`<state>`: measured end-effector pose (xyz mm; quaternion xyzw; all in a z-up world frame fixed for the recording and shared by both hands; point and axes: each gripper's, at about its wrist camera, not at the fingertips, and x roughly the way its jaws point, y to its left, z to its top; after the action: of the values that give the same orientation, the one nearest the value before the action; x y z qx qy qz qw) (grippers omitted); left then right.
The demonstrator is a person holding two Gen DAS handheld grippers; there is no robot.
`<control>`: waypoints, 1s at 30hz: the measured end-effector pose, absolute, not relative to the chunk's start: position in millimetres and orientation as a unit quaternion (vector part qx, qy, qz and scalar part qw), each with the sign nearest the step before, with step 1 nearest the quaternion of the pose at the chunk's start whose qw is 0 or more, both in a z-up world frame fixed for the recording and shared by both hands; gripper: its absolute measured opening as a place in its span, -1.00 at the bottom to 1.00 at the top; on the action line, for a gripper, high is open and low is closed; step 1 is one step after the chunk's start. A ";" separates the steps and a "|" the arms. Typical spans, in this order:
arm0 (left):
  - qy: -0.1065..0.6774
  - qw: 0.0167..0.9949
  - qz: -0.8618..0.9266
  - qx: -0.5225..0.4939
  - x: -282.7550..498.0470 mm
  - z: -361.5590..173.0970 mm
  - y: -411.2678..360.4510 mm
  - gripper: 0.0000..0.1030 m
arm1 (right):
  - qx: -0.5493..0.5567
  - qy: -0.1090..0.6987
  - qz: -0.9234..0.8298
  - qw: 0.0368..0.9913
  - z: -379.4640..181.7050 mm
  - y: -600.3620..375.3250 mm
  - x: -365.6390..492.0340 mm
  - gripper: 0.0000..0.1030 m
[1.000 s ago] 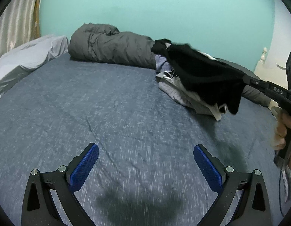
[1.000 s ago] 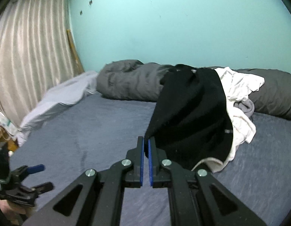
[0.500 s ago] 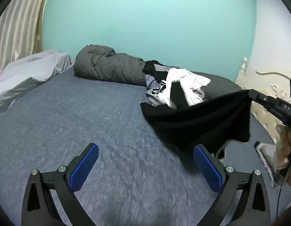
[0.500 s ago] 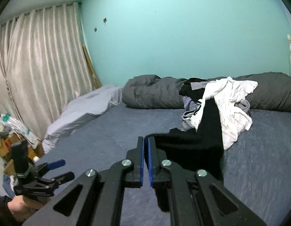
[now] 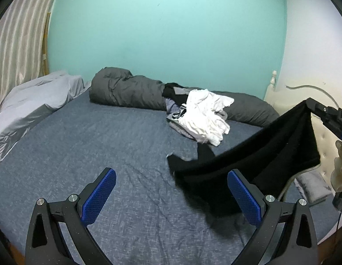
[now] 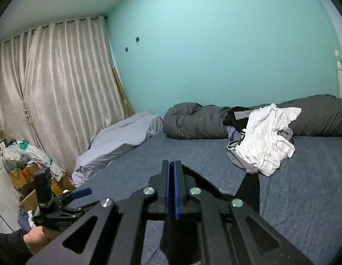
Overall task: Fold clothes
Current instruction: 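Lift the black hoodie with the right tool and lay it on the bed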
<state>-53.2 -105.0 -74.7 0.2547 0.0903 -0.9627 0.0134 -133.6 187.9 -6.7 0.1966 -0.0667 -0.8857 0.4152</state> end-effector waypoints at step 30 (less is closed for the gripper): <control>0.079 -0.069 -0.920 0.377 -69.9 -173.0 -67.8 0.99 | 0.473 -0.066 -0.829 0.291 -241.5 225.3 -153.9 0.19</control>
<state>-69.9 -67.8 -173.0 0.3766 0.0791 -0.9204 -0.0694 -153.9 225.3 -241.5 0.4726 -0.0664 -0.8291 0.2912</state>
